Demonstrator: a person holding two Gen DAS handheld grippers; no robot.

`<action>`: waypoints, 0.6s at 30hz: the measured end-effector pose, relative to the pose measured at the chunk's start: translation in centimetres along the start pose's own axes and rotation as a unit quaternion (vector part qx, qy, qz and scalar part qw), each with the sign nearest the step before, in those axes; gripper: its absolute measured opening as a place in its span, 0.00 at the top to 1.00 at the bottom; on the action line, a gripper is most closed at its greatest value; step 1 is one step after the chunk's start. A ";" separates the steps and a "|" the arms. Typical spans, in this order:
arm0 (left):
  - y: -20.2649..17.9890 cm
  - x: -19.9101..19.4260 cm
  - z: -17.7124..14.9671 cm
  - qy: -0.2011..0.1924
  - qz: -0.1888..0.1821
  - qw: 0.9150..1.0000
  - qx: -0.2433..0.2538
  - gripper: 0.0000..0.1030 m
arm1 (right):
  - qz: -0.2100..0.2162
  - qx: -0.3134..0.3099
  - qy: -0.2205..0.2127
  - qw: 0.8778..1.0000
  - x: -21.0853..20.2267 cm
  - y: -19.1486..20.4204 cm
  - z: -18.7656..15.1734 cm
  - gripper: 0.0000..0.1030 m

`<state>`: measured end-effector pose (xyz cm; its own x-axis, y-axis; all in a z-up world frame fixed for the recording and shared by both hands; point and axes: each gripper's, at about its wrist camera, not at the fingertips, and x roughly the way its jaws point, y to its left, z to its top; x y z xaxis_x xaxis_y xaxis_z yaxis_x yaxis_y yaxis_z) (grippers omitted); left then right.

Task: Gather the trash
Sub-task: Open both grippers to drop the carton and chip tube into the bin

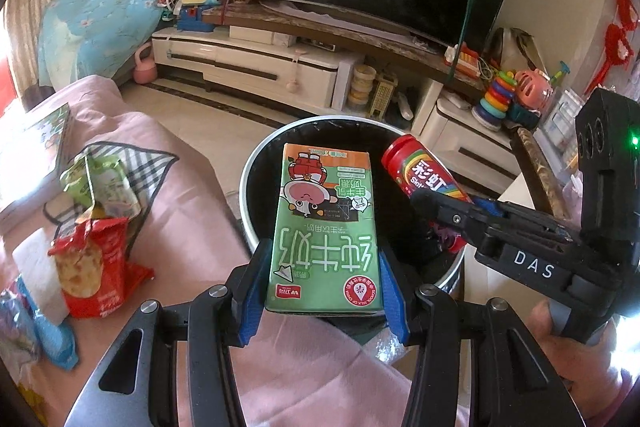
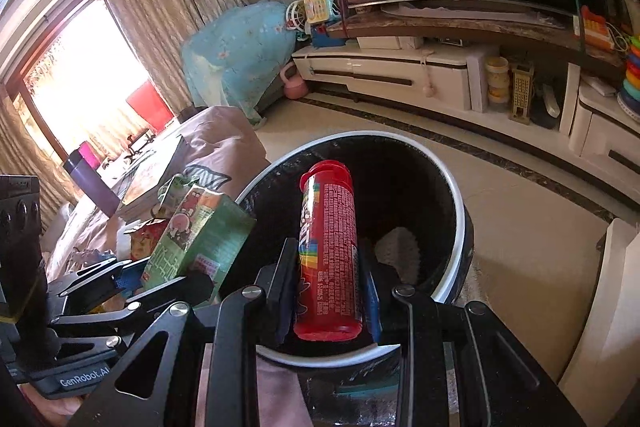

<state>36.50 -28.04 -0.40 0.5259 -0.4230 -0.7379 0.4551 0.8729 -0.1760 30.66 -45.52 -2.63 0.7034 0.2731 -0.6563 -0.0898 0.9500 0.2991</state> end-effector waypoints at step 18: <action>-0.3 2.6 1.6 0.024 0.003 1.000 -0.014 0.42 | -0.002 0.025 0.015 1.000 1.2 -2.2 0.9 0.68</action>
<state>38.93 -29.81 -1.22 0.4937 -0.4064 -0.7688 0.4315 0.8821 -0.1892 32.39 -47.38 -3.45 0.6828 0.2737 -0.6774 -0.0504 0.9426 0.3301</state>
